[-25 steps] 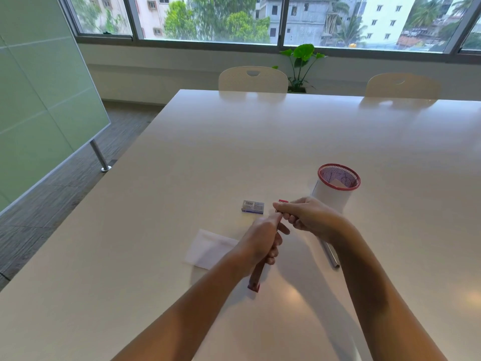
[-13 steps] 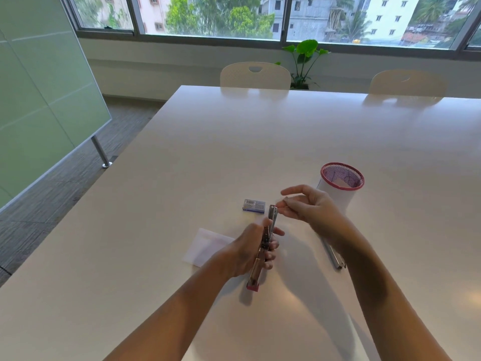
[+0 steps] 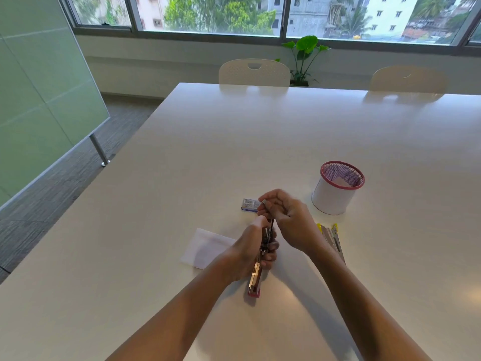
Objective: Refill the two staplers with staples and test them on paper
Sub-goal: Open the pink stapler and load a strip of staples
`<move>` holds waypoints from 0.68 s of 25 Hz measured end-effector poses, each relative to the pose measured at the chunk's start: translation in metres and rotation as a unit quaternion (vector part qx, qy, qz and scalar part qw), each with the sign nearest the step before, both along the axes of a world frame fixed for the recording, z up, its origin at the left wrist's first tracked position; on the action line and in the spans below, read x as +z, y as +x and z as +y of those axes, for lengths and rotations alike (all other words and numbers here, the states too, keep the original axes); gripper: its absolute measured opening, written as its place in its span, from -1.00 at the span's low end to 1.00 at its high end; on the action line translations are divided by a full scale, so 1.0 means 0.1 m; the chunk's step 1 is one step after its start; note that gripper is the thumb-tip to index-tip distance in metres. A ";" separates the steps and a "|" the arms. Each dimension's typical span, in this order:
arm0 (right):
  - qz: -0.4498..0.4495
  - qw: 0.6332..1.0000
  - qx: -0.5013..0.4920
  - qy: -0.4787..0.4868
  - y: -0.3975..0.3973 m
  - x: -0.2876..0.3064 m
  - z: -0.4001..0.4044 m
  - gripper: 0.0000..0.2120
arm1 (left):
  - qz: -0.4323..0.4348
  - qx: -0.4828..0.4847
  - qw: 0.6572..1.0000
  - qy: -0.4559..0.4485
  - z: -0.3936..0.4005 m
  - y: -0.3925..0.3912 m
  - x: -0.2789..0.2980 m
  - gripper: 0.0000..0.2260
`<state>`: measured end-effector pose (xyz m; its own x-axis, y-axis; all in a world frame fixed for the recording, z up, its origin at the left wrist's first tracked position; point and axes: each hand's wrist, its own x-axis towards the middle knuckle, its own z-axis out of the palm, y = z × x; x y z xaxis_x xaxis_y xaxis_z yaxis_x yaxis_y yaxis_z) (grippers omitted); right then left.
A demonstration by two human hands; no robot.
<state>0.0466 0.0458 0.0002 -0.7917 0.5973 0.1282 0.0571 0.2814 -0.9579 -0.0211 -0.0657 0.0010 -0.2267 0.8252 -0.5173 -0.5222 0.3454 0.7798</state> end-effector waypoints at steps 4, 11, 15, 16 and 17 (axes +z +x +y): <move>-0.010 1.000 -0.007 0.016 -0.03 0.00 -0.03 -0.86 | 0.002 0.008 1.000 -0.003 -0.01 0.01 0.02 -0.75; 0.016 0.972 0.001 -0.233 0.22 0.14 0.17 -0.81 | 0.023 -0.004 1.000 0.001 0.02 0.03 -0.05 -0.71; -0.006 0.948 -0.014 -0.318 0.35 0.15 0.23 -0.85 | 0.022 -0.008 1.000 0.004 0.03 0.01 -0.04 -0.69; -0.007 0.942 -0.021 -0.334 0.37 0.16 0.24 -0.85 | 0.021 -0.010 1.000 0.005 0.04 0.00 -0.04 -0.69; -0.008 0.938 -0.025 -0.346 0.39 0.16 0.25 -0.85 | 0.019 -0.012 1.000 0.007 0.04 -0.01 -0.04 -0.69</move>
